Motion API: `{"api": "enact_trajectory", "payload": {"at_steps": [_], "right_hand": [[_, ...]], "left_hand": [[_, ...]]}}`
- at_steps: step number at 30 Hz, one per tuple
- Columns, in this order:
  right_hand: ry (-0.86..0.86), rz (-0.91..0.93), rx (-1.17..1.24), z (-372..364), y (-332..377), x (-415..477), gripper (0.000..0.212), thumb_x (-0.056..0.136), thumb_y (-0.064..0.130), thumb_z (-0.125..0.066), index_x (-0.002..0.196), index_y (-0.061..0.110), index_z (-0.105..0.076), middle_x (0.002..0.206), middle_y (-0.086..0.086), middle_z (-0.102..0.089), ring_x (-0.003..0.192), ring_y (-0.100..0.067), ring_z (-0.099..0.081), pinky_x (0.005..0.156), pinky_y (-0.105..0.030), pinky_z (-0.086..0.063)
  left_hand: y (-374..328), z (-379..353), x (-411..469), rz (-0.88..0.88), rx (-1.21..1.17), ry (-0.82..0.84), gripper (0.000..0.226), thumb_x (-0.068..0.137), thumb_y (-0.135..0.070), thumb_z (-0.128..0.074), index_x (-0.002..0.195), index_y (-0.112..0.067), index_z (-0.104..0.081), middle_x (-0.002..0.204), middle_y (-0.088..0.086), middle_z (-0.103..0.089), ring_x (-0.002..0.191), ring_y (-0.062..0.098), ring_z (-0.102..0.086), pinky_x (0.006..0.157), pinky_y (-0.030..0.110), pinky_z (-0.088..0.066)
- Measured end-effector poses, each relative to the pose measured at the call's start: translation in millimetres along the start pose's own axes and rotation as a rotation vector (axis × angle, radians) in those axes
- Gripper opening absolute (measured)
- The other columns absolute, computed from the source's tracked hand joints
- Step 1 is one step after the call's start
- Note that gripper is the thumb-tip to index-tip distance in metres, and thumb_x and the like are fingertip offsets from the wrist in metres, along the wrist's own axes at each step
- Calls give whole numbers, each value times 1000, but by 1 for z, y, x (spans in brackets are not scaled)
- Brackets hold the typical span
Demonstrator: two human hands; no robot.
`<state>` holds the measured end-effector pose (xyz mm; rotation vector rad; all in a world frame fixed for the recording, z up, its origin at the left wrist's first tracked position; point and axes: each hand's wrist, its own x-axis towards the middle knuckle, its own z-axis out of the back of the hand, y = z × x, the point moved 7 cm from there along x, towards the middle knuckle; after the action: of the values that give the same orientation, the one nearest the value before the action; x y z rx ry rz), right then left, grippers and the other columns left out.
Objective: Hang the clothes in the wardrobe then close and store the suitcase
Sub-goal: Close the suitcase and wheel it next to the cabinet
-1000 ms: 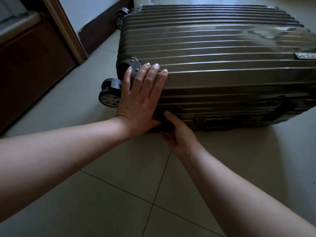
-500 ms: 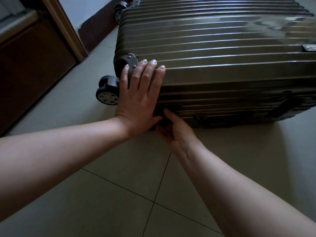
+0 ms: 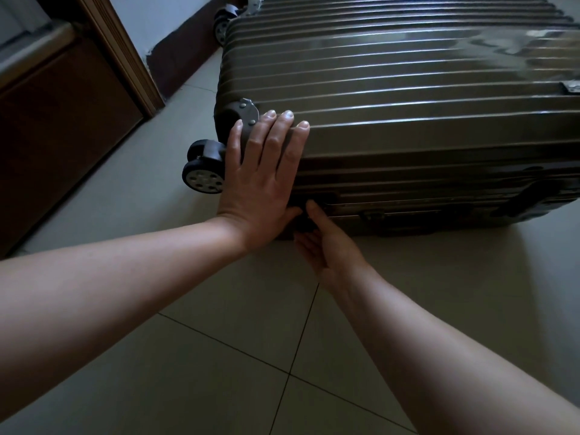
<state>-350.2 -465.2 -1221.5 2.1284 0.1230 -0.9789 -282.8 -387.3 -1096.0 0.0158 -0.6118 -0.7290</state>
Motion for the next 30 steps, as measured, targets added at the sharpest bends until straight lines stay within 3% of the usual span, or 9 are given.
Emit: {"api": "enact_trajectory", "payload": {"at_steps": [5, 11, 15, 19, 23, 26, 30], "right_hand": [[-3, 29, -22, 3, 0, -2, 26, 87, 38, -65, 106, 21, -65, 105, -3, -68, 110, -19, -62, 95, -31, -48], [-42, 25, 43, 2, -11, -2, 40, 90, 40, -58, 123, 18, -61, 117, -8, -66, 101, -18, -63, 89, -30, -48], [-60, 13, 61, -9, -6, -1, 31, 86, 37, -64, 112, 20, -65, 109, -6, -69, 98, -21, -64, 90, -31, -49], [-81, 11, 116, -12, -6, 3, 14, 85, 29, -69, 94, 18, -67, 94, -6, -68, 83, -17, -61, 75, -28, -48], [-33, 67, 117, -10, -8, 8, 30, 84, 31, -69, 111, 17, -67, 113, -5, -70, 99, -18, -65, 88, -28, -50], [-46, 92, 46, -4, -10, 8, 25, 83, 36, -70, 100, 17, -68, 107, -5, -72, 97, -18, -68, 81, -25, -53], [-63, 90, 21, -4, -4, 5, 29, 82, 34, -72, 103, 15, -69, 107, -7, -72, 94, -20, -69, 79, -27, -54]], "left_hand": [[1, 1, 1, 7, -23, 9, 105, 65, -58, -72, 145, -8, -25, 149, 19, -36, 139, 37, -32, 113, 59, -21], [1, 0, 0, 14, -10, 33, 108, 63, -57, -73, 146, -9, -23, 150, 18, -34, 140, 36, -29, 114, 58, -19], [0, 0, 1, 29, -14, 22, 105, 64, -56, -71, 145, -9, -24, 150, 18, -35, 140, 36, -30, 114, 57, -19], [-1, 0, 1, 29, -10, 3, 102, 65, -54, -71, 145, -8, -25, 149, 18, -36, 139, 36, -31, 114, 57, -19], [-1, 2, 0, 29, -30, -8, 97, 69, -54, -67, 144, -8, -27, 149, 18, -38, 139, 36, -33, 114, 57, -20], [-1, 4, 0, 35, -43, -7, 95, 70, -54, -66, 144, -8, -28, 148, 18, -38, 139, 36, -33, 113, 58, -20], [-1, 5, 1, 29, -45, -7, 95, 70, -54, -68, 144, -8, -28, 149, 18, -38, 139, 36, -33, 113, 58, -21]]}}
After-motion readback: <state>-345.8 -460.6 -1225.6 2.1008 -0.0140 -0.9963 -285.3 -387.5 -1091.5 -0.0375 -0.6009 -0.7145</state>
